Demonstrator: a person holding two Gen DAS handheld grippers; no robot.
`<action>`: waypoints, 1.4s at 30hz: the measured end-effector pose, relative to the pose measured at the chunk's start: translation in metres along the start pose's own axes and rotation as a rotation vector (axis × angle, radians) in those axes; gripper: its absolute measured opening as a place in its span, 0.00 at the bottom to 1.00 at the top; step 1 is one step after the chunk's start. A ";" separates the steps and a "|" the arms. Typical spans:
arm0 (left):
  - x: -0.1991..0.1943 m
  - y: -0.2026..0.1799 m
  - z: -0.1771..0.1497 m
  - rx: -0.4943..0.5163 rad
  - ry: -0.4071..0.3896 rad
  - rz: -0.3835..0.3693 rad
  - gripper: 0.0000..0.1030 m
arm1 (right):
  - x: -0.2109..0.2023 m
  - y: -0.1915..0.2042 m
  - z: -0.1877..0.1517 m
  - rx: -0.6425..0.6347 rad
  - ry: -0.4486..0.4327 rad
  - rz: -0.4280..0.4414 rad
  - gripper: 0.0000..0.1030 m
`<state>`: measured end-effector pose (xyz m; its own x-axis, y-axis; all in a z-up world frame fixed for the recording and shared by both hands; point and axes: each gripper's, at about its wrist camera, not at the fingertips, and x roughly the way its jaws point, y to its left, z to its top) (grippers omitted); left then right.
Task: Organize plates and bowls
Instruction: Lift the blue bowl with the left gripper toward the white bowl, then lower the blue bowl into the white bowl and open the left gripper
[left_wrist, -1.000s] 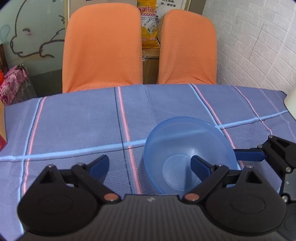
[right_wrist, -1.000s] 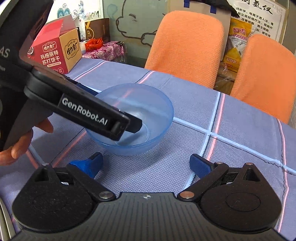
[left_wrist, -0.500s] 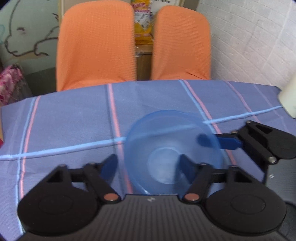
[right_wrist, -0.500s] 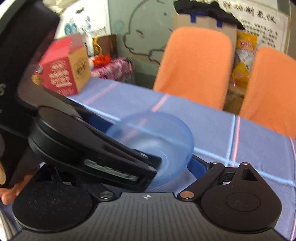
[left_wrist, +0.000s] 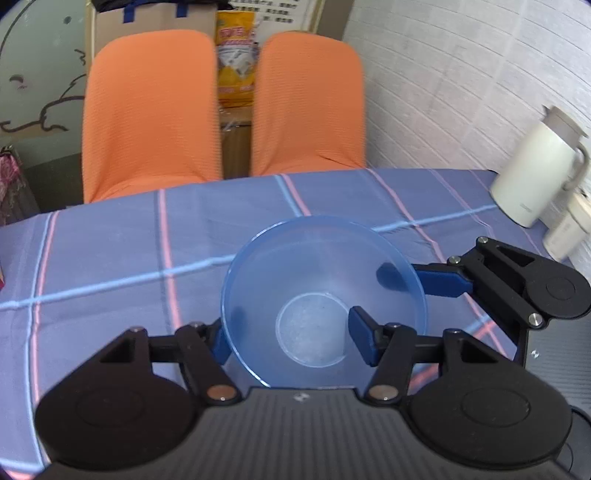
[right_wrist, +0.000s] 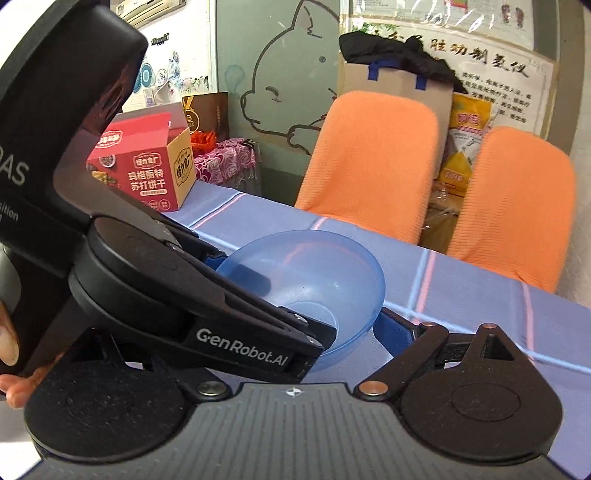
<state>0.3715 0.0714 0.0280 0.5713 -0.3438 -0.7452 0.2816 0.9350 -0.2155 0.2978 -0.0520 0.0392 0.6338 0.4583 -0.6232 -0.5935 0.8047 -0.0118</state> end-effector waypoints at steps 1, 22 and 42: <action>-0.004 -0.010 -0.004 0.008 -0.001 -0.010 0.58 | -0.009 0.001 -0.004 0.004 0.002 -0.011 0.80; -0.039 -0.178 -0.130 0.160 0.100 -0.139 0.62 | -0.144 0.009 -0.124 0.094 0.038 -0.155 0.82; -0.111 -0.161 -0.166 0.064 -0.223 -0.019 0.95 | -0.194 0.019 -0.185 0.421 -0.204 -0.233 0.83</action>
<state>0.1350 -0.0263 0.0406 0.7197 -0.3788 -0.5818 0.3387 0.9231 -0.1822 0.0720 -0.1957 0.0147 0.8340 0.2791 -0.4759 -0.2009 0.9570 0.2092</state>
